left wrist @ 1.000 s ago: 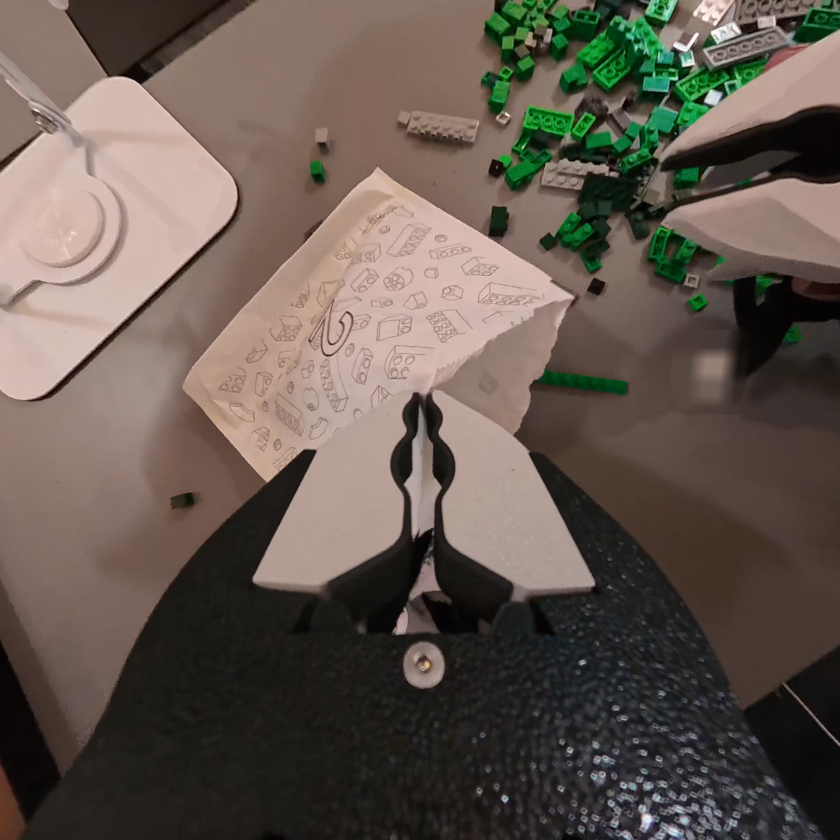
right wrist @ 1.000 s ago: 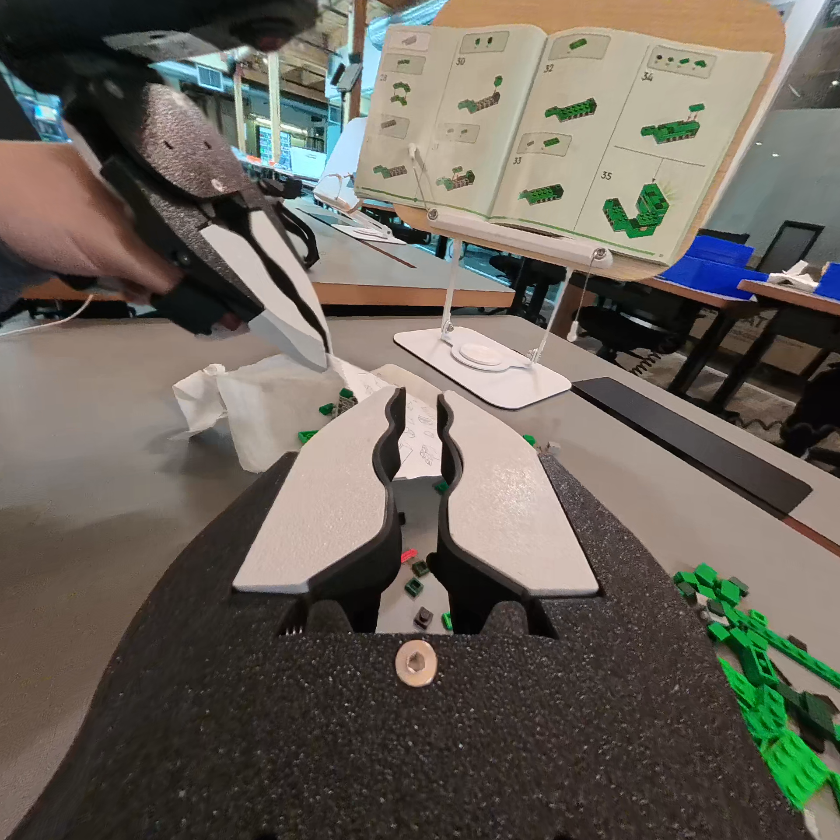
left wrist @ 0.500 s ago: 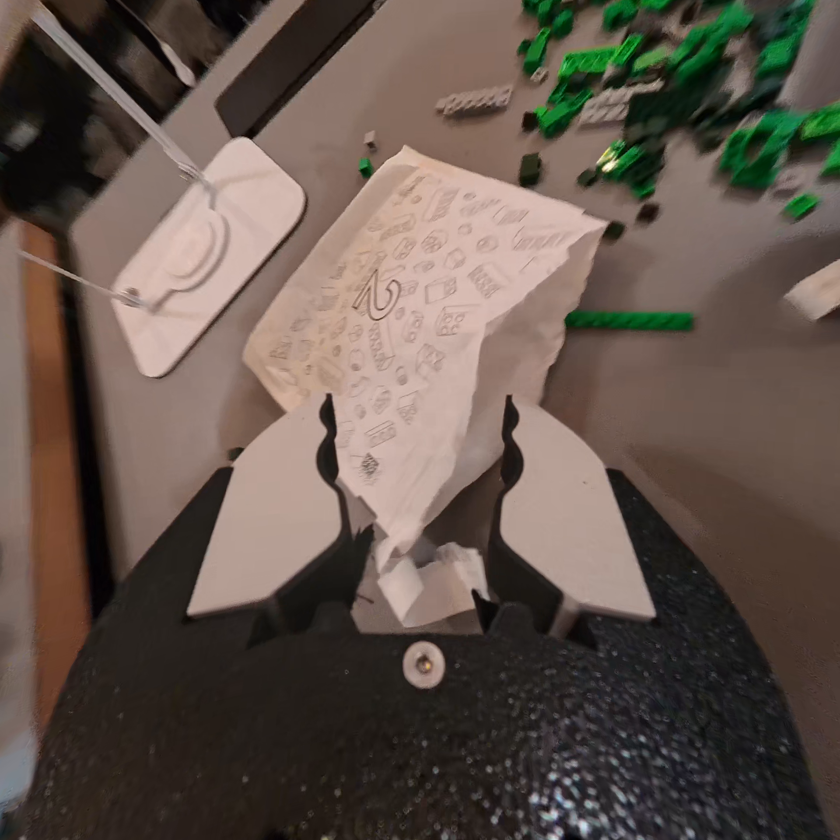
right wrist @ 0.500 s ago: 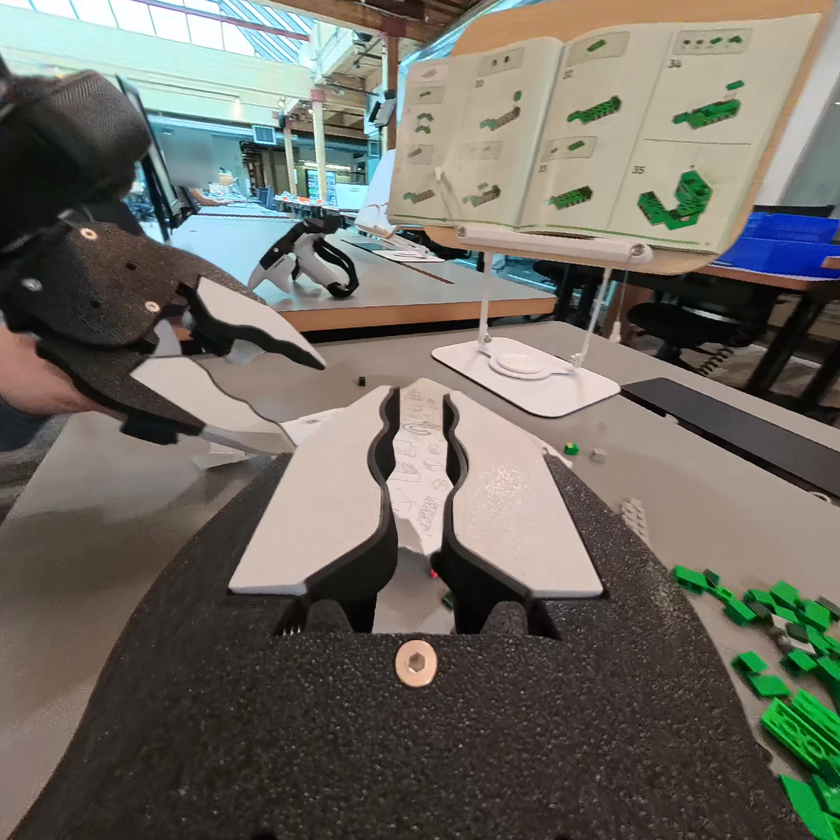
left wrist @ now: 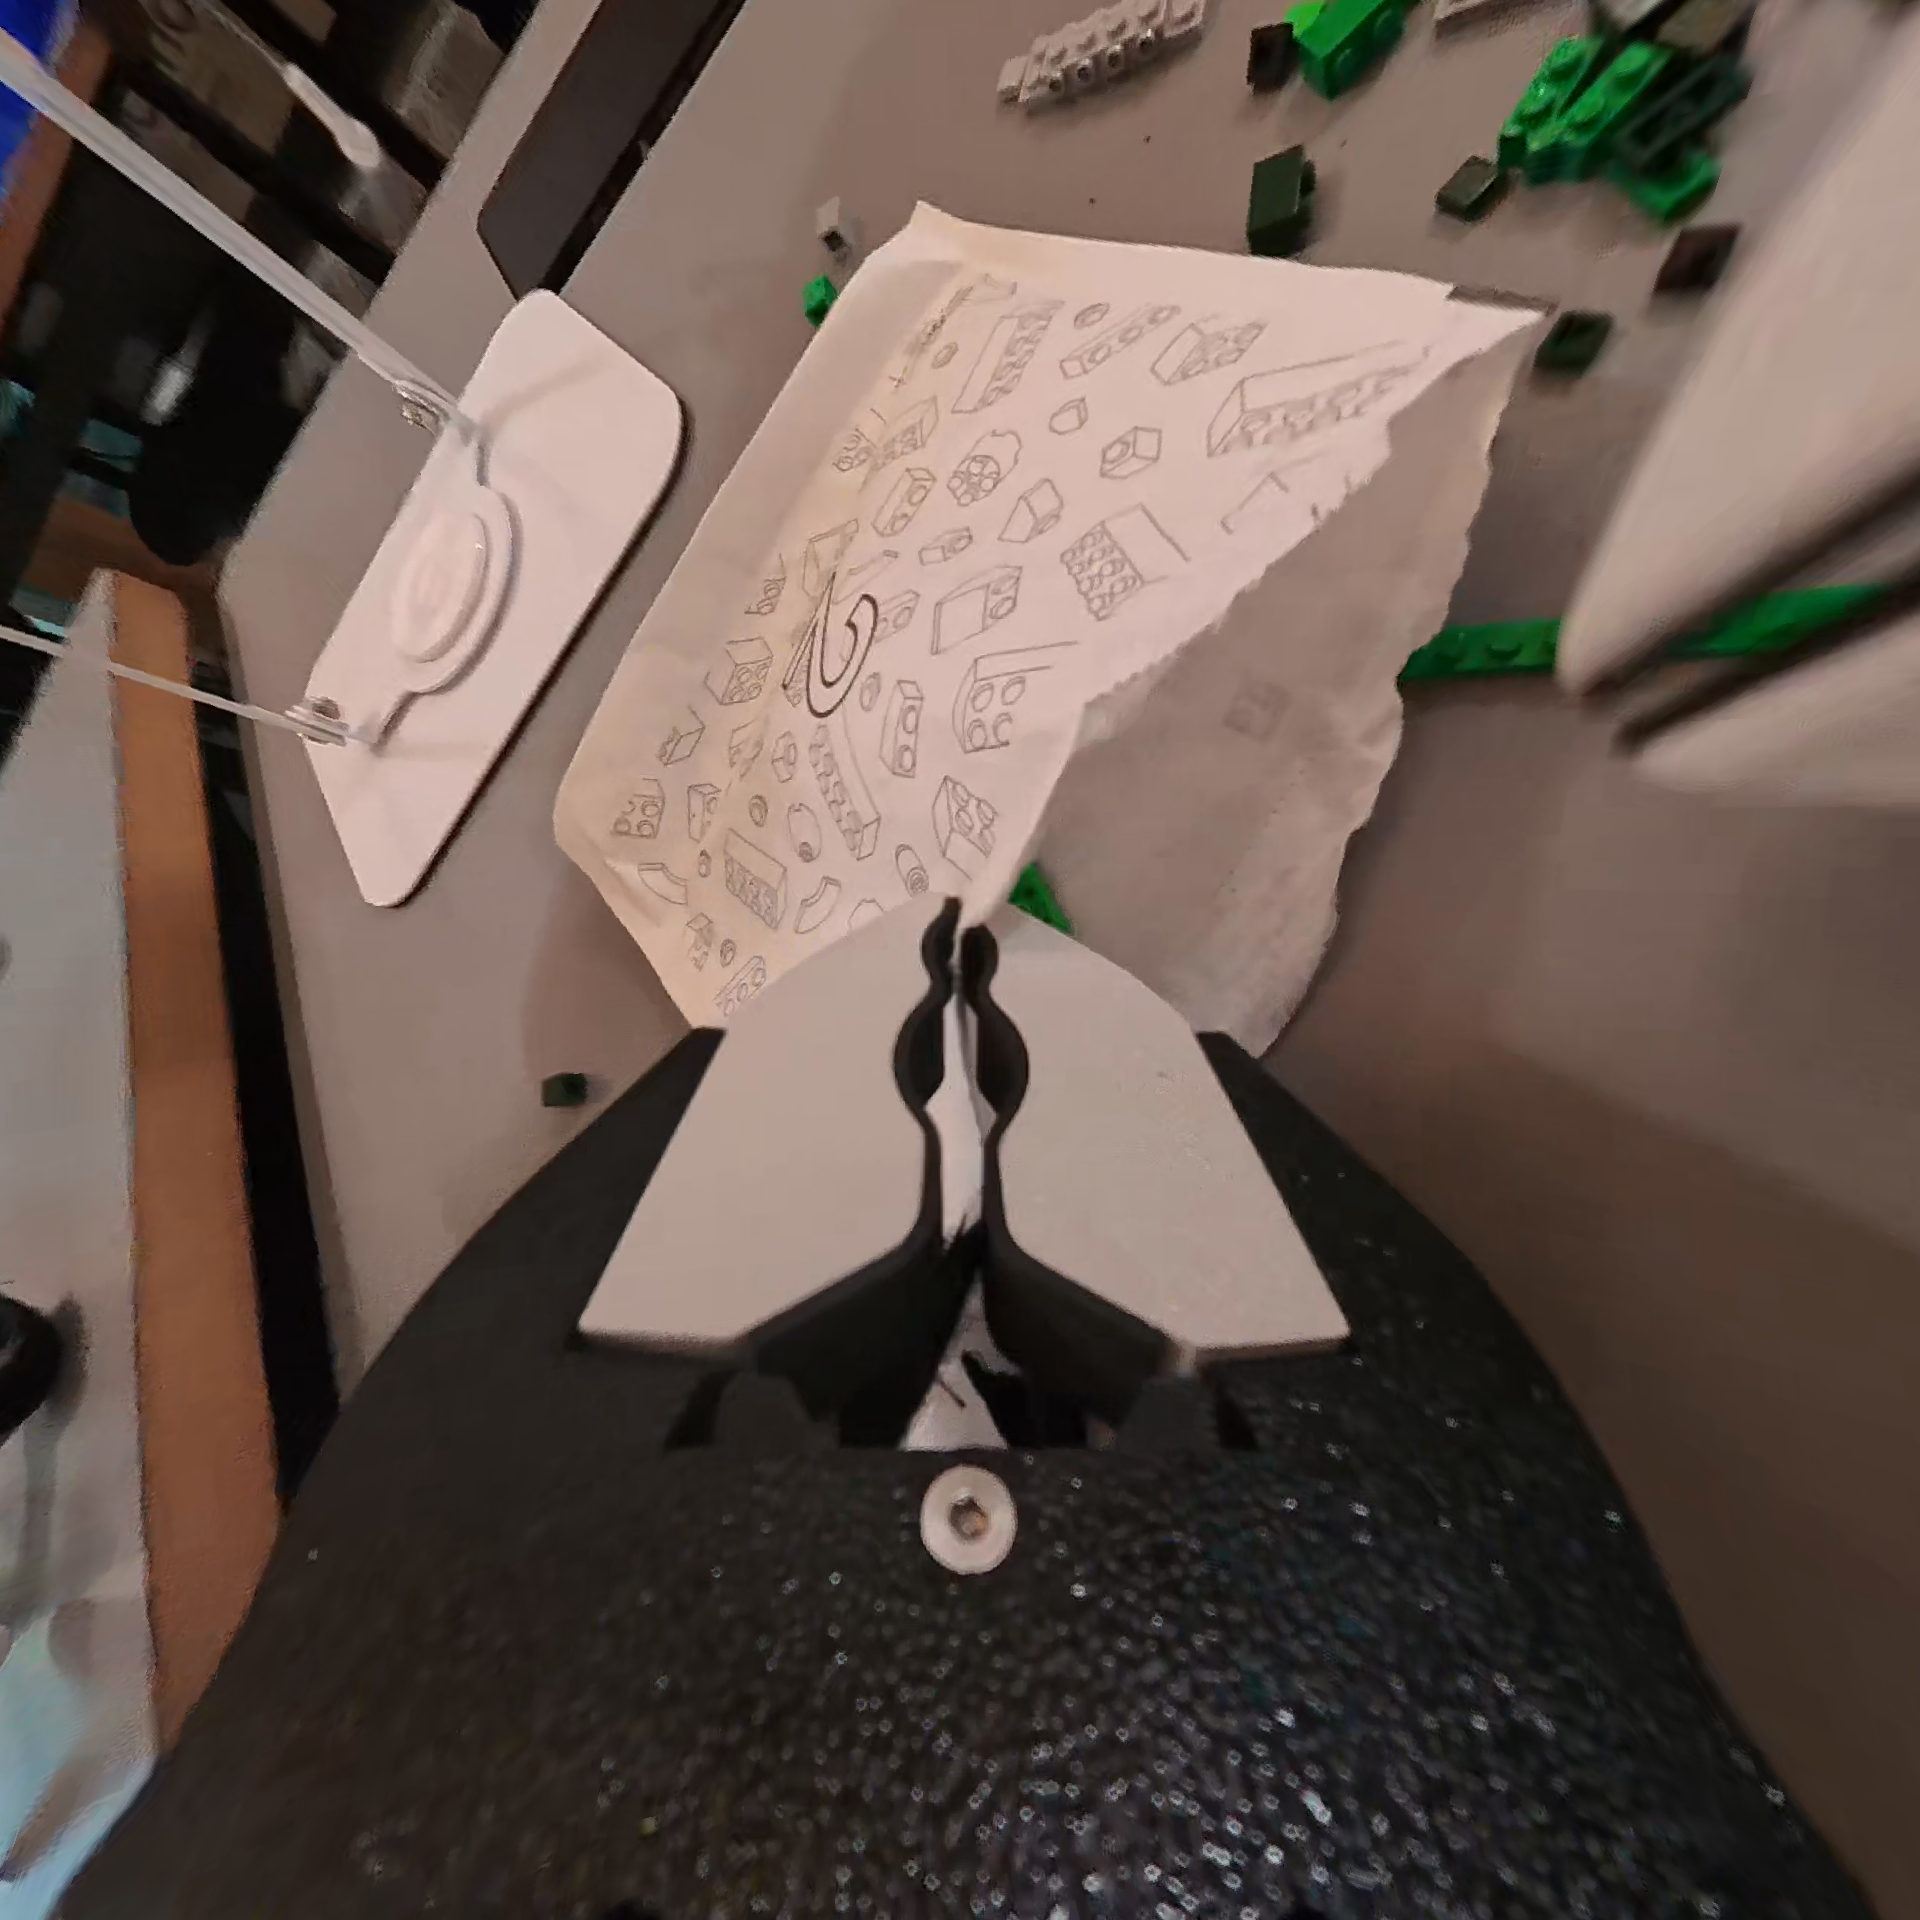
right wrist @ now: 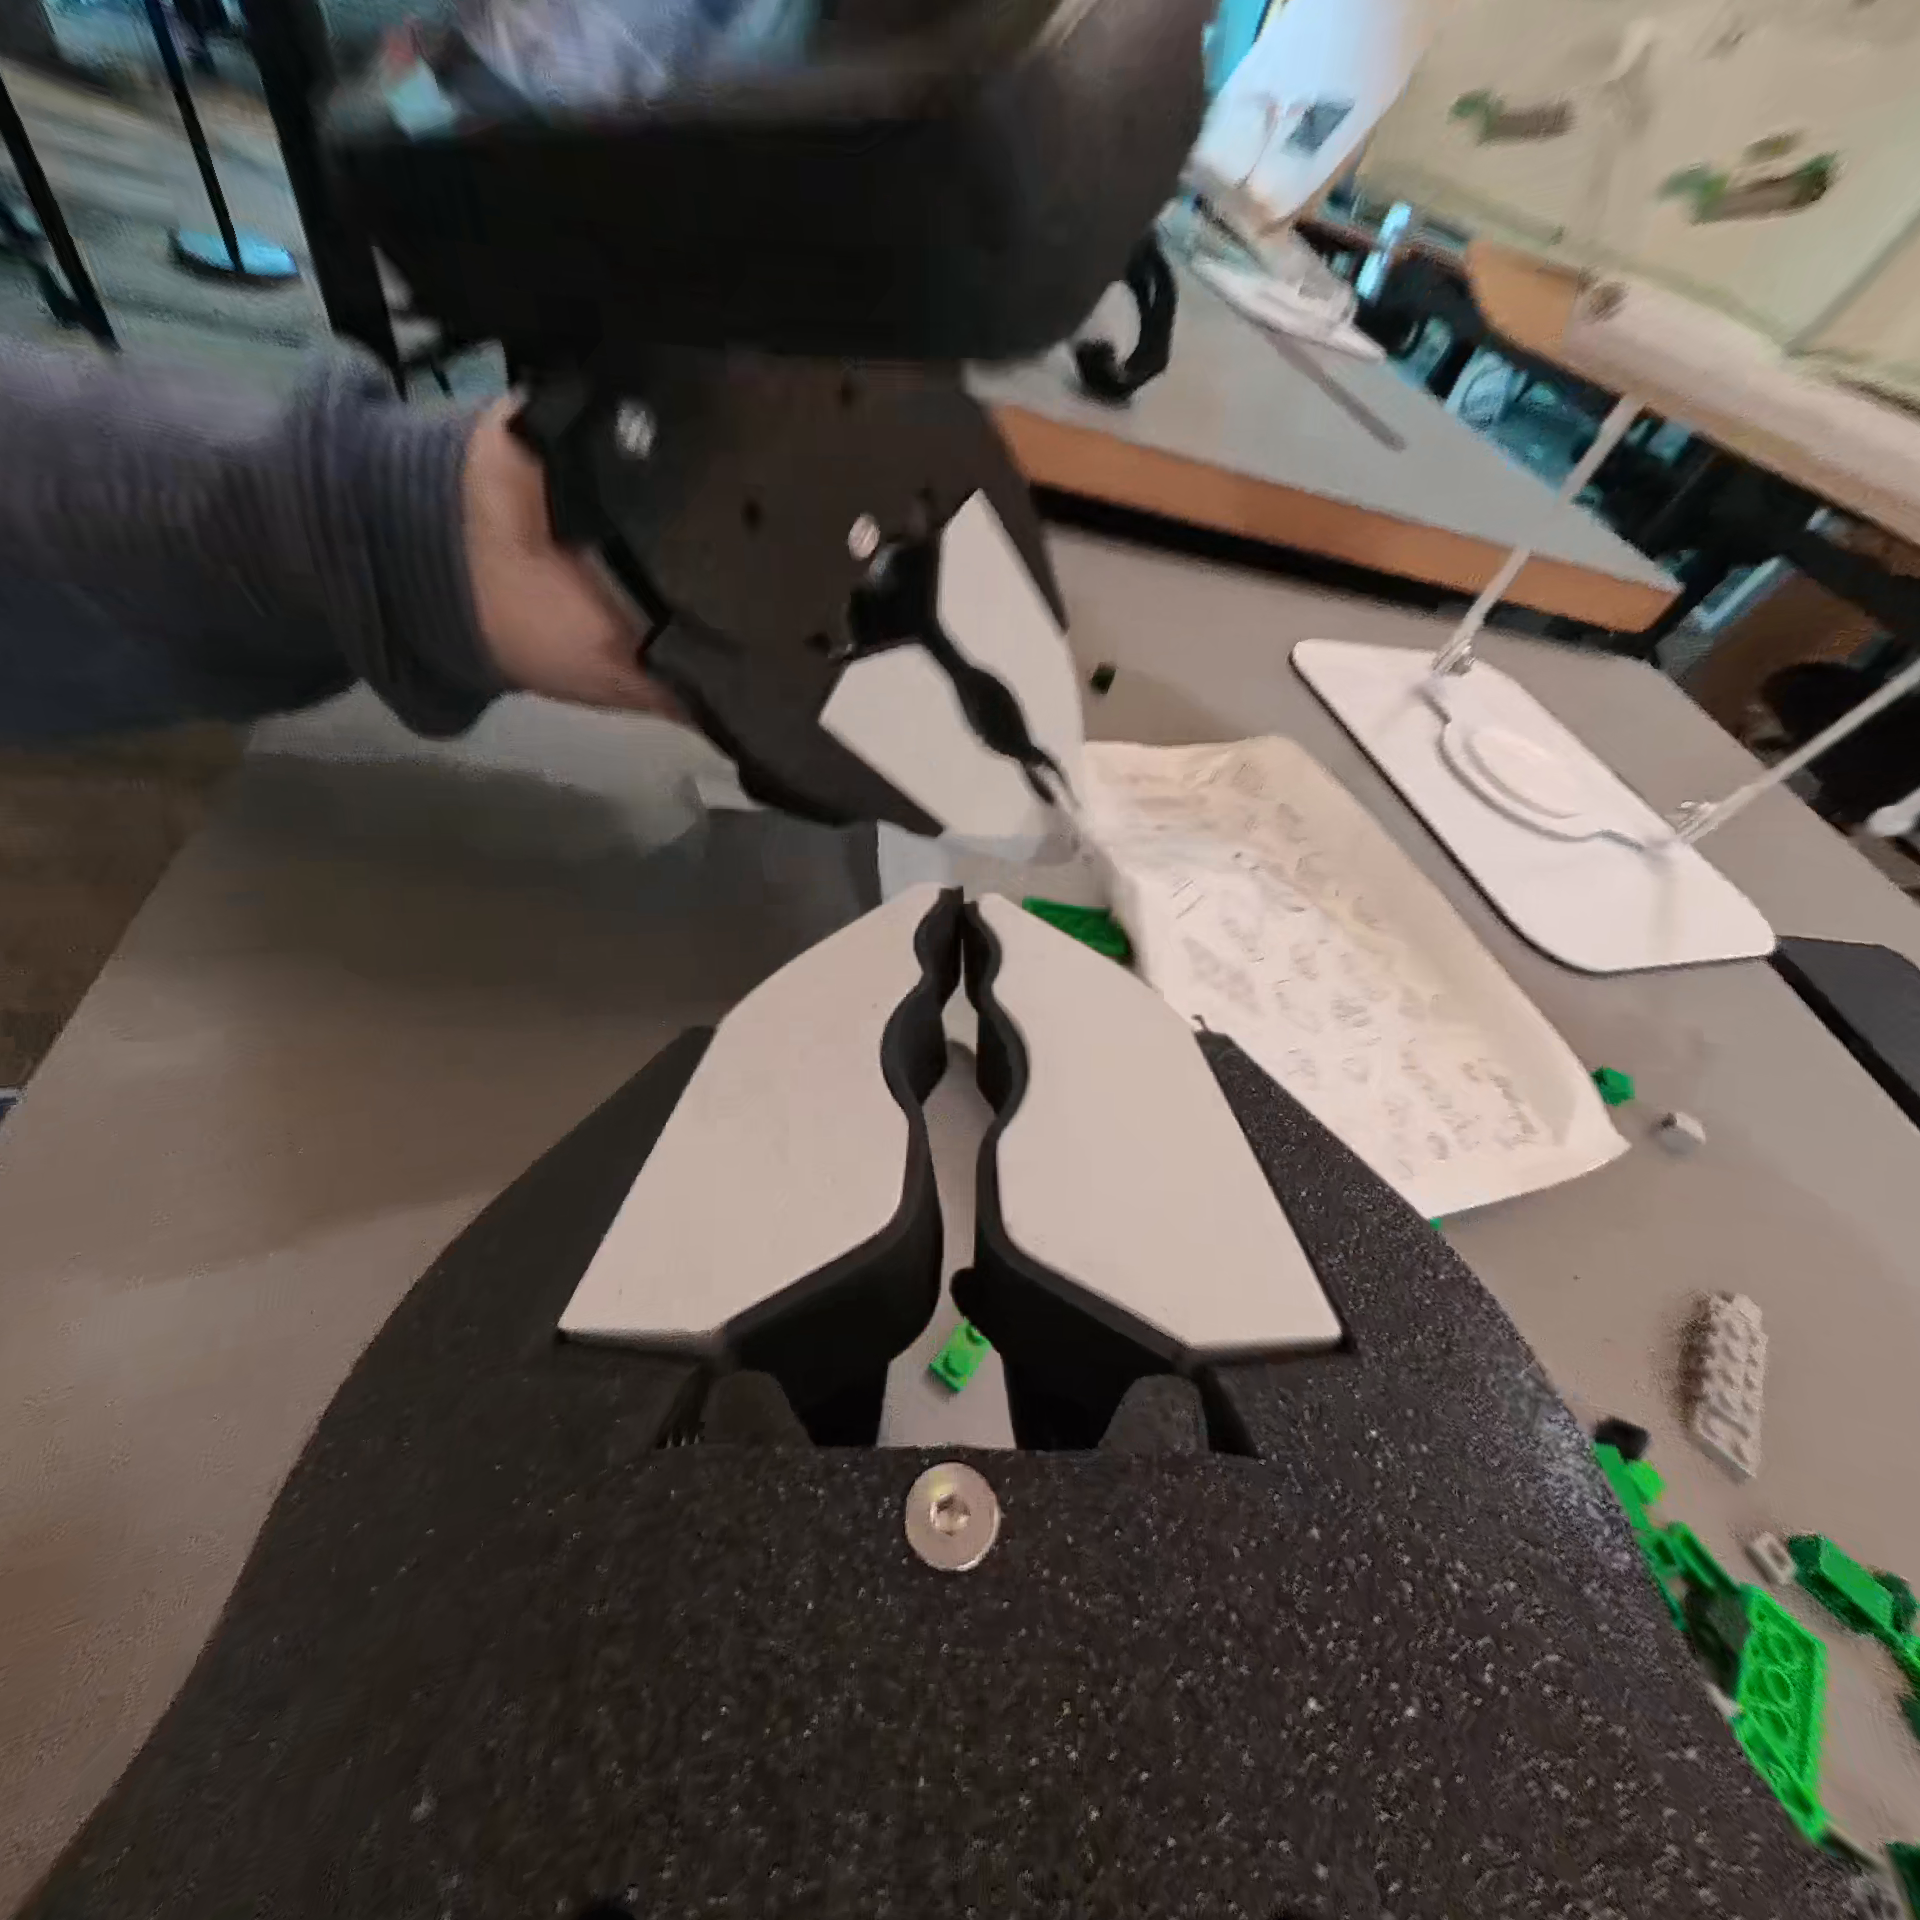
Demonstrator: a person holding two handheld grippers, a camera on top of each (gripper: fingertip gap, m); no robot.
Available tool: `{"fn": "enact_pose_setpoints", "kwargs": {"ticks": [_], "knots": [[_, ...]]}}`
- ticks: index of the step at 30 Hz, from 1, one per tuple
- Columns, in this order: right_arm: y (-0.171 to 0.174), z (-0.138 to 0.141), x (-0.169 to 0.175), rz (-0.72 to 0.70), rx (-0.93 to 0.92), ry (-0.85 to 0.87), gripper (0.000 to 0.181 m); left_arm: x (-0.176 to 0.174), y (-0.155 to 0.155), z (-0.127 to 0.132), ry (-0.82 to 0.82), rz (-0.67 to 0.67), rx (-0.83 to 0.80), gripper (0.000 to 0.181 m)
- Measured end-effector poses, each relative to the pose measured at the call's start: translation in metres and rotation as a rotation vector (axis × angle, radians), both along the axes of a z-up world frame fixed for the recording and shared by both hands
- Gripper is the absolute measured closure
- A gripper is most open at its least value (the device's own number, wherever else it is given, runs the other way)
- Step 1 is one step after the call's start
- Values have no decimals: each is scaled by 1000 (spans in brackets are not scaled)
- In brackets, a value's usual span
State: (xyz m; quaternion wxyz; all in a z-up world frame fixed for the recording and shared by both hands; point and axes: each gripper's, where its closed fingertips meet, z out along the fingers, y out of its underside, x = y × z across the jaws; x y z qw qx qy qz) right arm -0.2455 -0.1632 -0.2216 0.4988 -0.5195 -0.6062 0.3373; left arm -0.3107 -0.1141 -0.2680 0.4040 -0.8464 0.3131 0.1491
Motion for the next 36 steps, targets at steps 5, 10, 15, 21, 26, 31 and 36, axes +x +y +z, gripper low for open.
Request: {"fn": "enact_pose_setpoints", "kwargs": {"ticks": [5,10,15,21,26,31,36], "knots": [[8,-20,-19,-195,90,-99,181,16,0,12,-255,33,-88,181],[38,-30,-22,-403,43,-177,181,24,-5,18,-396,77,-151,181],[50,-38,-21,-367,-39,-222,181,30,-6,19,-469,90,-197,181],[38,-37,-17,-235,-46,-217,181,31,-2,19,-463,77,-199,181],[40,-45,-10,-270,91,-318,181,23,3,18,-435,89,-167,181],[42,9,4,-384,212,-64,171,16,2,18,-446,99,-161,181],[49,10,1,-421,209,-82,113,8,0,20,-441,110,-138,181]]}}
